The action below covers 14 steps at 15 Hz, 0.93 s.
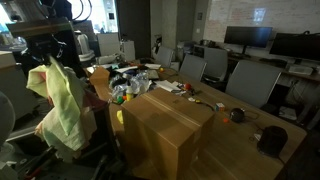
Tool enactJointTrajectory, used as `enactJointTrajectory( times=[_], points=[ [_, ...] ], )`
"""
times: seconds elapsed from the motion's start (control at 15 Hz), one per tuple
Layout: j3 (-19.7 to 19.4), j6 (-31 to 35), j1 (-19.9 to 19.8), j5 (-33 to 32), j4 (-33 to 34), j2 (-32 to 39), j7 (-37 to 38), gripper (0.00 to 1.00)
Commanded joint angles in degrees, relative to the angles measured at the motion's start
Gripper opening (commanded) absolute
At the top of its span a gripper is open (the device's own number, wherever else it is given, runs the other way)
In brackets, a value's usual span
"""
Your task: Pick up the cloths from the box and put them on the chair.
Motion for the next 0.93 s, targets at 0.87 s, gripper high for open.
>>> enactJointTrajectory(
  times=[0.87],
  points=[
    [1.02, 14.17, 0.05, 3.26, -2.26, 7.35, 2.52, 0.04]
  ],
)
